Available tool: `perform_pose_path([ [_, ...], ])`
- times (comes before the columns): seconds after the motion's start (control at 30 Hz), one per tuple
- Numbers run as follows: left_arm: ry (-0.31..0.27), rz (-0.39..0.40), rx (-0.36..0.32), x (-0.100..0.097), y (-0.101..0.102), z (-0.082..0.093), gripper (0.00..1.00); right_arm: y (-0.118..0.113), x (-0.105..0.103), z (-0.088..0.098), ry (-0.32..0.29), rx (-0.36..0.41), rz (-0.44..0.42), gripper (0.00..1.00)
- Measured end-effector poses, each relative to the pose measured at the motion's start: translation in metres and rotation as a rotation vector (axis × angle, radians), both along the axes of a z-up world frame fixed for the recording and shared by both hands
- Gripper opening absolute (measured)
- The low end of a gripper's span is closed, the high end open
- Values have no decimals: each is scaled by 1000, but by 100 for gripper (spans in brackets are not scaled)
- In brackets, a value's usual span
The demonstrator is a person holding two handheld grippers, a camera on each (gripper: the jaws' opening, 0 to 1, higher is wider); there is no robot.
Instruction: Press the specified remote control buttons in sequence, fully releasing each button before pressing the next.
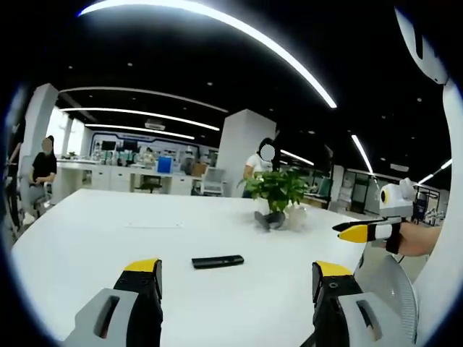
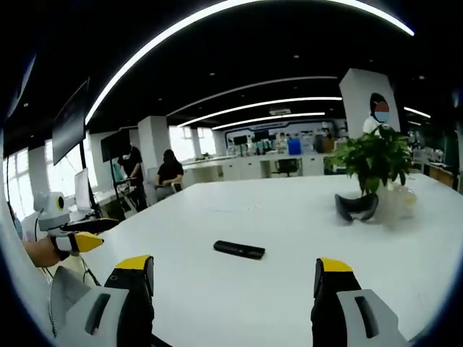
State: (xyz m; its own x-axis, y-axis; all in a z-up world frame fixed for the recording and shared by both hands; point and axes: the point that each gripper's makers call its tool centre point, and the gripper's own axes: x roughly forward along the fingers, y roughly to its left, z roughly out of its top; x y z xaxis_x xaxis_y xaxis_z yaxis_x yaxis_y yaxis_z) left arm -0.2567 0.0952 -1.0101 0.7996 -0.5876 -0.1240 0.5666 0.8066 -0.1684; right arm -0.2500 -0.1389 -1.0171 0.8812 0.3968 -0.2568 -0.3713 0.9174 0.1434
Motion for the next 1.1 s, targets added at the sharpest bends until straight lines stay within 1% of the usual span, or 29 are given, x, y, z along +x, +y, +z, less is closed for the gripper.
perform_pose_path([
  [1.1,10,-19,7,0,-7,-1,88,-2,0,-2,4,11,-5,91],
])
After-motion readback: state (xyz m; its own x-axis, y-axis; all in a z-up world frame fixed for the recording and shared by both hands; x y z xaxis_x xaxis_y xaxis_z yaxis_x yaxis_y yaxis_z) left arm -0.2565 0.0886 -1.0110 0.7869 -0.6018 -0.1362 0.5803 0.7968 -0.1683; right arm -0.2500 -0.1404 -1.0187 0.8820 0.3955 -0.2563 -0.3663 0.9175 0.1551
